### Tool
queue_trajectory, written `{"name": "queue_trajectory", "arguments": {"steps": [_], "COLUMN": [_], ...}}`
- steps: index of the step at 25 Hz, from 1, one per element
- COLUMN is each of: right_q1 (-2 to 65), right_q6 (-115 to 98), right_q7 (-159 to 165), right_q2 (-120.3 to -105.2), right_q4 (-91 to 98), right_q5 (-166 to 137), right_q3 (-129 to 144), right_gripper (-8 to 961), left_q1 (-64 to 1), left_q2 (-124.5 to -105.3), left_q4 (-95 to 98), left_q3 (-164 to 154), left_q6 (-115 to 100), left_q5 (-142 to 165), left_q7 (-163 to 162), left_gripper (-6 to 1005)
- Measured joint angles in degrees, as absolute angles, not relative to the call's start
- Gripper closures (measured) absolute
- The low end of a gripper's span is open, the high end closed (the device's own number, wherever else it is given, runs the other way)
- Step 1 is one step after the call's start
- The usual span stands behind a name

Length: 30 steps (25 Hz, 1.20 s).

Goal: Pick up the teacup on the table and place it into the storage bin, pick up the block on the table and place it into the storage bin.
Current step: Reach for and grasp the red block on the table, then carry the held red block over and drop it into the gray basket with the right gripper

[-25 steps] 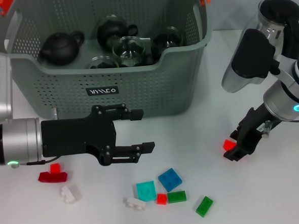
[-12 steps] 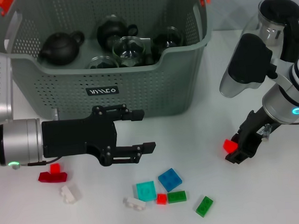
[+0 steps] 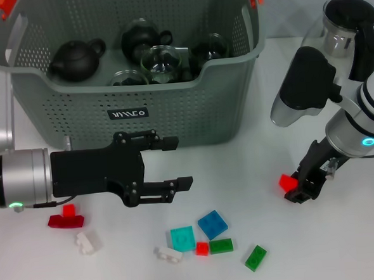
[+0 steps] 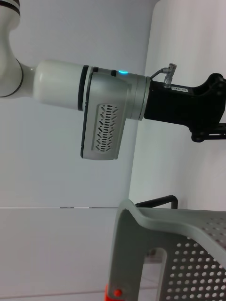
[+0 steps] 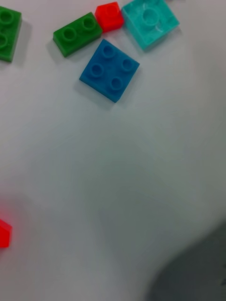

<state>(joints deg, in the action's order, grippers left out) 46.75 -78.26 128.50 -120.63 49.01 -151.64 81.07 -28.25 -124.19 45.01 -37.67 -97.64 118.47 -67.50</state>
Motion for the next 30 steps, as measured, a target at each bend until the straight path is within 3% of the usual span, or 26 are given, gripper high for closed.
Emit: {"name": "queue_trajectory", "arguments": {"steps": [10,21,30], "right_q1": [45.3,42.1,48.0], "right_q6": [-78.9,-97.2,-99.3], "right_q7": [129.2,129.5,132.5], "right_q2": [-120.5,-120.21,-120.27], "right_q4": [52.2,74.9,84.9], "right_q5": [-151.6,-138.9,-134.8], "right_q3": [81.8,76.1,71.5], "right_gripper": [645,645,645], "left_q1": [-27.9,-26.8,-24.9], "left_q2": [-124.19,-124.1,-124.01], "left_q4": [45.0,45.5,45.9], "left_q3": [-37.3,-36.1,-34.7], "left_q6": [-97.7,-98.3,-98.1], "left_q5": [118.4,118.6,118.8], "left_q7": [-67.5,-67.3,-65.9], "left_gripper": [247,247,247]}}
